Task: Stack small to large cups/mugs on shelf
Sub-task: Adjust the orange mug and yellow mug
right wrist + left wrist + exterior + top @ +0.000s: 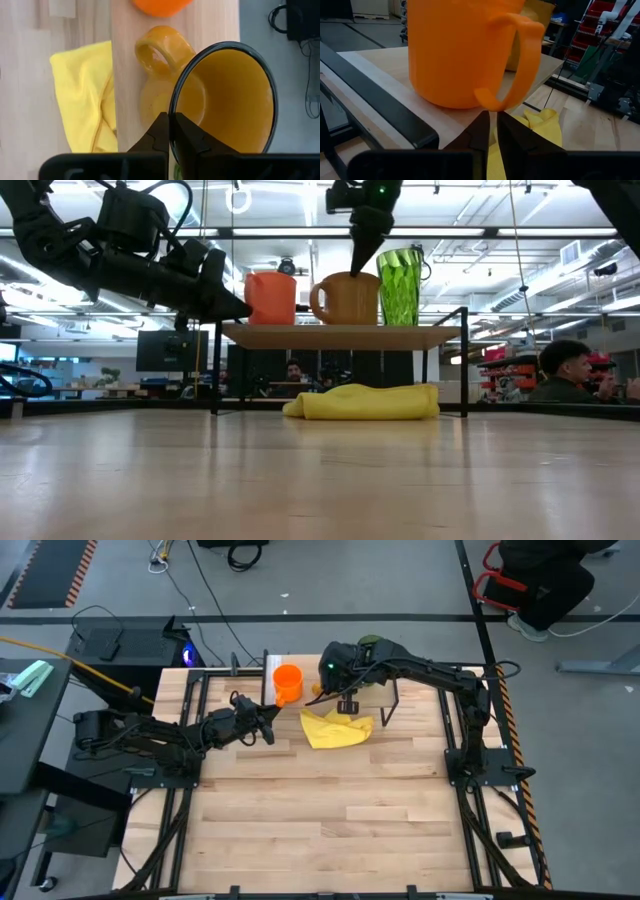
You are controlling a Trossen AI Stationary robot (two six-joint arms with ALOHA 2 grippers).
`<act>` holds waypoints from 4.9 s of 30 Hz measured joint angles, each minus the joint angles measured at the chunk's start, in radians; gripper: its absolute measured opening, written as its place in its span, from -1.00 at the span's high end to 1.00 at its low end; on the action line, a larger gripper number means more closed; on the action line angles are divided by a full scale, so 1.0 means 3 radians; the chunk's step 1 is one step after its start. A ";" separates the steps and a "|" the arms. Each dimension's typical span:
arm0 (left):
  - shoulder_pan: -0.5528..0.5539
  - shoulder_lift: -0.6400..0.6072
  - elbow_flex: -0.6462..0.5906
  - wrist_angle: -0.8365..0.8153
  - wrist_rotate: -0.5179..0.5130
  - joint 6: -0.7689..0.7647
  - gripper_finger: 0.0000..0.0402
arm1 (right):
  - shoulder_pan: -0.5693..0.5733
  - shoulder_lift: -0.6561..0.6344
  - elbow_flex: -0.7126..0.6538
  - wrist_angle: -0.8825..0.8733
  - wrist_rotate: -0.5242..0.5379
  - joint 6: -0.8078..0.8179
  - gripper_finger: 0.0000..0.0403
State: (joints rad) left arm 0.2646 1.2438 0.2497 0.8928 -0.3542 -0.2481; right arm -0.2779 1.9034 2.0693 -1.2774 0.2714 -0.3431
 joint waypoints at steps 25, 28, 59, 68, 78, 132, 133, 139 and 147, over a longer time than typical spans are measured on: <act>-0.0001 0.0000 0.0000 0.0001 -0.0037 -0.0003 0.75 | 0.0181 0.0000 0.0003 0.0080 0.0086 -0.0165 0.77; 0.0000 0.0000 0.0000 0.0005 -0.0037 -0.0003 0.72 | 0.0181 0.0000 0.0004 0.0079 0.0108 -0.0142 0.73; -0.0087 0.0000 0.0000 0.0000 -0.0035 -0.0006 0.39 | 0.0247 -0.0004 0.0008 0.0009 0.0427 0.0283 0.54; -0.0134 0.0000 0.0000 0.0000 -0.0037 -0.0005 0.33 | 0.0351 -0.0004 0.0008 -0.0045 0.0642 0.0352 0.51; -0.0145 0.0000 0.0000 -0.0008 -0.0036 -0.0025 0.31 | 0.0415 -0.0079 0.0008 -0.0076 0.0806 0.0571 0.51; -0.0441 -0.0010 -0.0001 0.0080 -0.0025 0.0293 0.36 | 0.0731 -0.0830 -0.4238 0.6752 0.0895 0.1205 0.95; -0.0441 -0.0010 -0.0001 0.0071 -0.0024 0.0292 0.35 | 0.0730 -0.0811 -0.4208 0.6749 0.0896 0.1195 0.94; -0.0441 -0.0010 -0.0001 0.0044 -0.0025 0.0291 0.38 | 0.0716 -0.0703 -0.4097 0.6701 0.0782 0.1159 0.84; -0.0441 -0.0010 -0.0001 0.0041 -0.0025 0.0275 0.35 | 0.0621 -0.0710 -0.4096 0.6726 0.0781 0.1310 0.76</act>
State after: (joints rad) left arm 0.1322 1.2407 0.2493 0.9051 -0.3618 -0.1658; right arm -0.0917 1.6905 0.8406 0.7405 0.5058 0.0498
